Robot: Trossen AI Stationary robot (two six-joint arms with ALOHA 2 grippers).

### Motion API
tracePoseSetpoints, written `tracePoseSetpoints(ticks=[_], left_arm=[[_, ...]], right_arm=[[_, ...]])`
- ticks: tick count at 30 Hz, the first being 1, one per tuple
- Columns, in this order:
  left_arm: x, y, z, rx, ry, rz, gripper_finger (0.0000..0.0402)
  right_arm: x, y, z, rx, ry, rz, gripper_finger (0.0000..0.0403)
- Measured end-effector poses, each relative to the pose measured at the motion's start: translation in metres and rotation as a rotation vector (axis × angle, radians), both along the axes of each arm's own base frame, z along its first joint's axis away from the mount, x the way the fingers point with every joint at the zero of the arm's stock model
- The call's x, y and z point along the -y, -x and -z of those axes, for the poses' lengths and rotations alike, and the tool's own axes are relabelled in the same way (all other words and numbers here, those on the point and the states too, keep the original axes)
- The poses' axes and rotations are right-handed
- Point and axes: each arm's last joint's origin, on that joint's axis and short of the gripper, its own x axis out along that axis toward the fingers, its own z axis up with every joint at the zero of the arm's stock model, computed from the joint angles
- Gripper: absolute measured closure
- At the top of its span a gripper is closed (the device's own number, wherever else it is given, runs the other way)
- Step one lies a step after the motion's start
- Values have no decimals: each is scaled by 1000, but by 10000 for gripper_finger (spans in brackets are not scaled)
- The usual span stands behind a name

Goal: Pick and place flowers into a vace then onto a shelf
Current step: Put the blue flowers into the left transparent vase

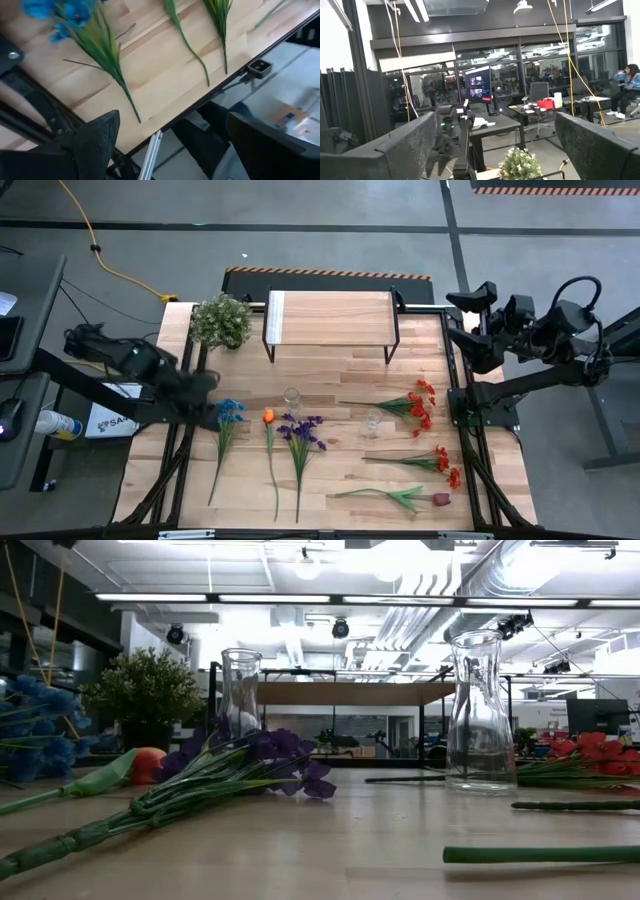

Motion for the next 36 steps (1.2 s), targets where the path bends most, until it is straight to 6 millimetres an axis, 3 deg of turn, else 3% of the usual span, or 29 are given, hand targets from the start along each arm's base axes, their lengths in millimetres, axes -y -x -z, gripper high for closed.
tracePoseSetpoints(ticks=[6,13,18,28,36], left_arm=[[40,-10,16,-108,-95,27,2],[80,-6,35,-152,-236,-18,2],[94,-5,43,-130,-303,-80,2],[117,-18,74,-248,-420,-64,2],[131,-27,91,-303,-428,-109,2]], right_arm=[[0,0,0,-2,7,2,8],[0,0,0,-1,4,1,8],[0,0,0,3,-10,-10,8],[0,0,0,15,-70,-32,8],[-1,0,0,16,-65,-72,8]])
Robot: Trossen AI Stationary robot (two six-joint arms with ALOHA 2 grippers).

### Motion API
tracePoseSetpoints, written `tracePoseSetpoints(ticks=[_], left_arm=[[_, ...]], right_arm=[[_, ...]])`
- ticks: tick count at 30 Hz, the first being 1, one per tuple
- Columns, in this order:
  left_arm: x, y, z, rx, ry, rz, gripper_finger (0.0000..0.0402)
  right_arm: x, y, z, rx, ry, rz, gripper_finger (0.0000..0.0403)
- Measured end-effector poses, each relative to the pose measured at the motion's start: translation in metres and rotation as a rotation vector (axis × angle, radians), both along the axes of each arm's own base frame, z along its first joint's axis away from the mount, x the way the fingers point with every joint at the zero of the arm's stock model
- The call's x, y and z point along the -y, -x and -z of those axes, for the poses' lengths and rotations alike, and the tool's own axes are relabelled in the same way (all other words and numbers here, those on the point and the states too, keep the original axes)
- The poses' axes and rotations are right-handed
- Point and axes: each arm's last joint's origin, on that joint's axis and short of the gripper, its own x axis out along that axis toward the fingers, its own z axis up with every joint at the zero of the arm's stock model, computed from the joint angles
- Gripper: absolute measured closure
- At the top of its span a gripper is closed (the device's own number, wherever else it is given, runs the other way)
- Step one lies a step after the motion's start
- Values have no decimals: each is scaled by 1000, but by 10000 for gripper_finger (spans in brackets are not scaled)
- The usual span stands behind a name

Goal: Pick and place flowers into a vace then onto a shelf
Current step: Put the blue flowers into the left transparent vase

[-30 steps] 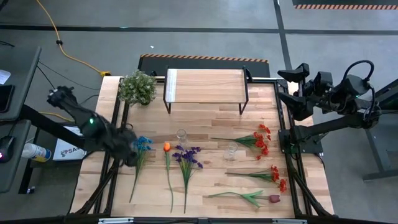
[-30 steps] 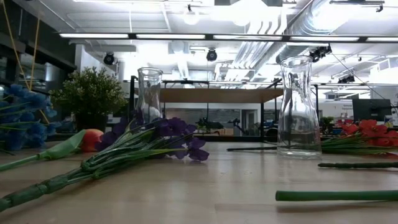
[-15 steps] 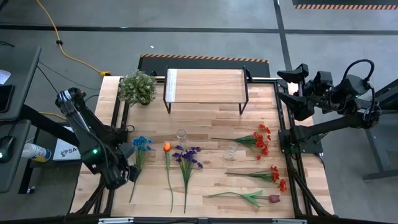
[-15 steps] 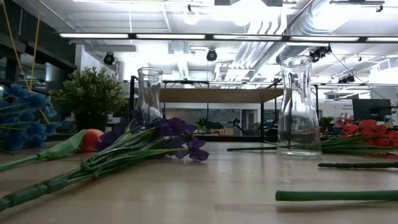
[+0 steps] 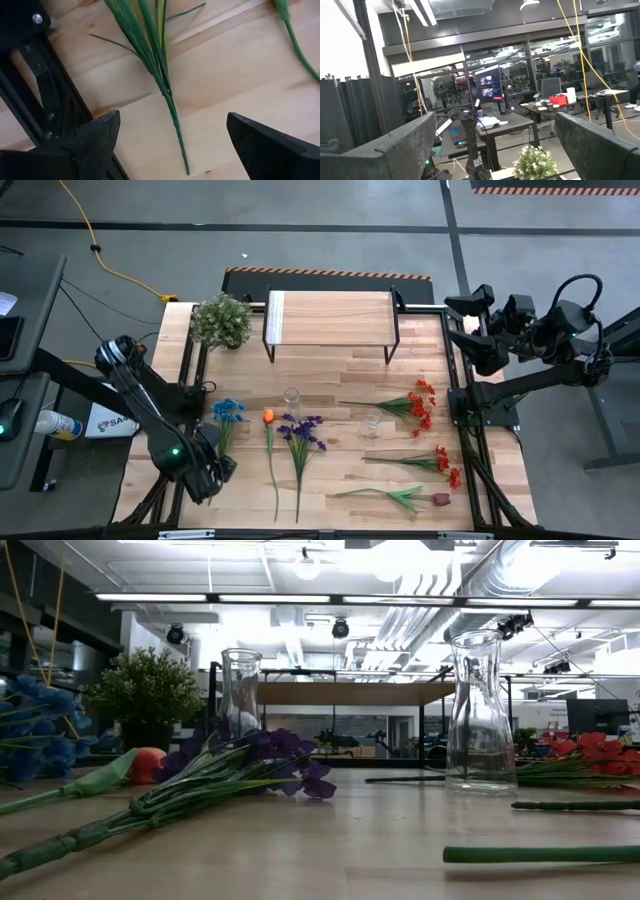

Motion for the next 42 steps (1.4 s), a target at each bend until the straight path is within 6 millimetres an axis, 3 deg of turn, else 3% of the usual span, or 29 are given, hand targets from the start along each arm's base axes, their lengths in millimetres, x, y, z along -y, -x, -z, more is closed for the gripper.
tracePoseSetpoints(ticks=[20,33,42], left_arm=[[22,-16,40,-37,-87,-88,2],[11,-7,87,-35,-56,-156,2],[10,-9,84,18,-40,-197,9]], right_arm=[[-2,0,0,1,16,-51,8],[-2,0,0,7,-22,-90,8],[-2,0,0,6,-16,-95,8]])
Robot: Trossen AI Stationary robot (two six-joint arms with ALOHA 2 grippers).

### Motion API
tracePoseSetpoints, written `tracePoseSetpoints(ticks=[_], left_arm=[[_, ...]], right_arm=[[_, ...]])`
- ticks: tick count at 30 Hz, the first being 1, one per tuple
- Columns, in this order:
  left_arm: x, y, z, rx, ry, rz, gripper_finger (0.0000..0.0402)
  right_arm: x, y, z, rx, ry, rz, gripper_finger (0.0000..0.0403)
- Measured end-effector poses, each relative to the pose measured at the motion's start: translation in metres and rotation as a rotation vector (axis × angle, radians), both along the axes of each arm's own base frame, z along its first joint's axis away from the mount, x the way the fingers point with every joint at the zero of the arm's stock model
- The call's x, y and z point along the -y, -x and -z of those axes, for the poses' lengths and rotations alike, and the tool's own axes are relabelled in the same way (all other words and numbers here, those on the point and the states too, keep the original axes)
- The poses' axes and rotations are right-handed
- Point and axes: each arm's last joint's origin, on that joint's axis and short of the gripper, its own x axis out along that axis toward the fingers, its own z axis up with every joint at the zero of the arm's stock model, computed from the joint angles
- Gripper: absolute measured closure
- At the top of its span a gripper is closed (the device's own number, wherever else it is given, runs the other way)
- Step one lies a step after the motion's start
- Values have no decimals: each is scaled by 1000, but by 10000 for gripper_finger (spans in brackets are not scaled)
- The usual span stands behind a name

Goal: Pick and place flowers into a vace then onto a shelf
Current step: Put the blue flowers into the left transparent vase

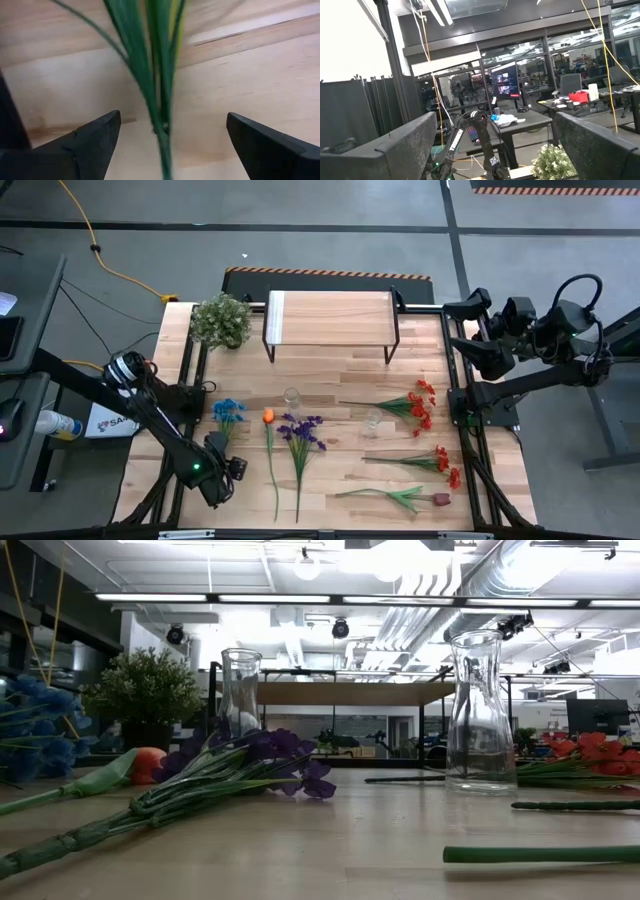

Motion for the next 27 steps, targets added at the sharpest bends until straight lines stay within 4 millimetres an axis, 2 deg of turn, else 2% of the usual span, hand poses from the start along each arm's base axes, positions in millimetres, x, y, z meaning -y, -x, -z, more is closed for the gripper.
tracePoseSetpoints(ticks=[4,12,17,27], left_arm=[[-6,-5,-1,3,-21,-26,47],[-23,-21,-1,-36,-50,34,144],[-29,-25,-1,-74,-42,42,181],[-28,-23,0,-110,-14,28,251]], right_arm=[[0,0,0,-2,2,1,8],[0,-1,3,-30,0,2,8],[0,-2,6,-61,1,1,8],[0,-2,6,-66,2,1,8]])
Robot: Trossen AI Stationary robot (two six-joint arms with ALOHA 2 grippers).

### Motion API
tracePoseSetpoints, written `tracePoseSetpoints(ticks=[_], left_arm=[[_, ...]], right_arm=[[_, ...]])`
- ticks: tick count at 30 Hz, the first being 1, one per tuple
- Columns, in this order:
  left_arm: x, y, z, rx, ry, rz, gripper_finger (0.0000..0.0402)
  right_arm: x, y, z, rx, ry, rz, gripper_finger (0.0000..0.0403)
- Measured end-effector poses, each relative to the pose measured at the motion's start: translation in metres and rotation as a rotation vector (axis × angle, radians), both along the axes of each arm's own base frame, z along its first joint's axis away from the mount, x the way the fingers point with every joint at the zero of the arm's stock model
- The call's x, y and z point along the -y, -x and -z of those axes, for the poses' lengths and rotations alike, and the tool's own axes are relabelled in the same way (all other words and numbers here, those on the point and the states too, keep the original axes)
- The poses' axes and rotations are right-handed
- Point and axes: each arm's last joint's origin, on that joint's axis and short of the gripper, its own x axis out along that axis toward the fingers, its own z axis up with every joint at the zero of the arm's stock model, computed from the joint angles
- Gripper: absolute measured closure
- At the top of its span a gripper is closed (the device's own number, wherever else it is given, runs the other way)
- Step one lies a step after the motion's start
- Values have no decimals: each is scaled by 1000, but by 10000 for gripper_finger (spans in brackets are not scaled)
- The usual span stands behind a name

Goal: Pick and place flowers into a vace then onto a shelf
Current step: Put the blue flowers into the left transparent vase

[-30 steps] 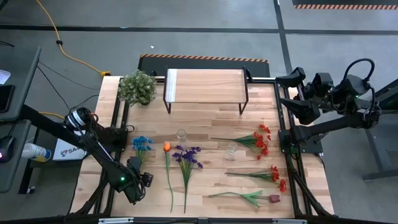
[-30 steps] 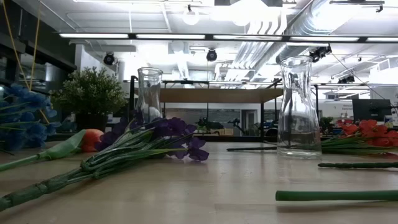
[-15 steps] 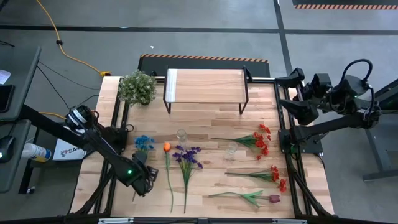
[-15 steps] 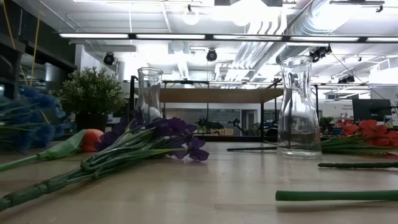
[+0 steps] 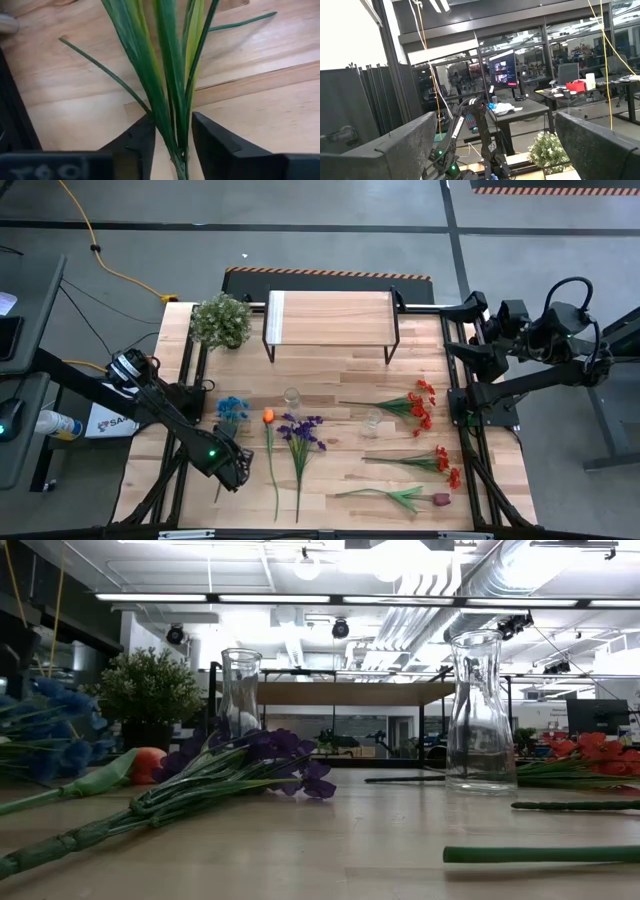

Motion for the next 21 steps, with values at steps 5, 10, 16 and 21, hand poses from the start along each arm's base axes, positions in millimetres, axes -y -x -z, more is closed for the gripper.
tracePoseSetpoints(ticks=[5,10,16,21], left_arm=[[0,0,0,-13,15,-19,310],[1,1,0,-41,42,-23,365],[4,-1,-3,-39,59,-24,365],[5,-2,-10,-44,52,-35,362]], right_arm=[[0,0,0,0,0,0,8],[0,0,0,-1,0,0,8],[0,0,0,-2,0,0,8],[0,0,0,-2,0,0,8]])
